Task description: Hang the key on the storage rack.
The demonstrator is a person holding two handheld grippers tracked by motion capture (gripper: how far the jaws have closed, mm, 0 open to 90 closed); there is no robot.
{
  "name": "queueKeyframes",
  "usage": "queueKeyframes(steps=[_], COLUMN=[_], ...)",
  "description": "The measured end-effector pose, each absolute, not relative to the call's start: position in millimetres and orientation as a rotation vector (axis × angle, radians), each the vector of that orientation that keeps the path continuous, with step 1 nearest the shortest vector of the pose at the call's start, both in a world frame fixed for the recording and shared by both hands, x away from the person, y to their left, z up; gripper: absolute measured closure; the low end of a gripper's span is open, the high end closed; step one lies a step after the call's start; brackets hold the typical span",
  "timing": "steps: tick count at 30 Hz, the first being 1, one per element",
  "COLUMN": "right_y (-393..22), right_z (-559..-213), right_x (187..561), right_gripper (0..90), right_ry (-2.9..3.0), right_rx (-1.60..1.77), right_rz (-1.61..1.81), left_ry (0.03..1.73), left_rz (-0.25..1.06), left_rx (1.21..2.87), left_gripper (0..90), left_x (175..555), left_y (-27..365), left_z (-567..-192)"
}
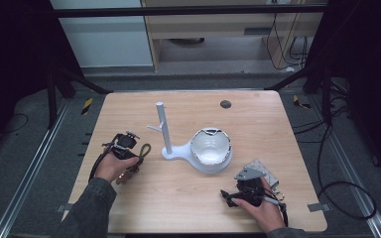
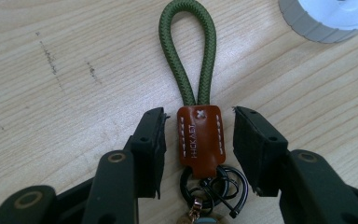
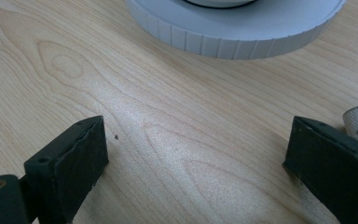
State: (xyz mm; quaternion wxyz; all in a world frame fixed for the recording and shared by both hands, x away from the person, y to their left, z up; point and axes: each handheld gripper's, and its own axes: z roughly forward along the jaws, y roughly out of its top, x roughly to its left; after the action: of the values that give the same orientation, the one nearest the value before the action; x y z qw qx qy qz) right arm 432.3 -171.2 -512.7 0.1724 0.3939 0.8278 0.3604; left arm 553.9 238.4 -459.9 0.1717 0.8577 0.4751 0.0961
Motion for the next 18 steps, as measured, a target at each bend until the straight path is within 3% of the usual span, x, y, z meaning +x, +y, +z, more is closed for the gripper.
queueKeyframes(steps=[18], right_y=[-171.4], right_z=[-512.9], right_x=[431.8], right_gripper=[5.4], right_ry=[2.353], right_rx=[1.11], right_rz=[1.023], left_ry=[1.333], left_rz=[0.27], left_rx=[2.503], left_gripper=[61.5], left_x=[554.7], left_y=[234.0], left_z=[-465.2])
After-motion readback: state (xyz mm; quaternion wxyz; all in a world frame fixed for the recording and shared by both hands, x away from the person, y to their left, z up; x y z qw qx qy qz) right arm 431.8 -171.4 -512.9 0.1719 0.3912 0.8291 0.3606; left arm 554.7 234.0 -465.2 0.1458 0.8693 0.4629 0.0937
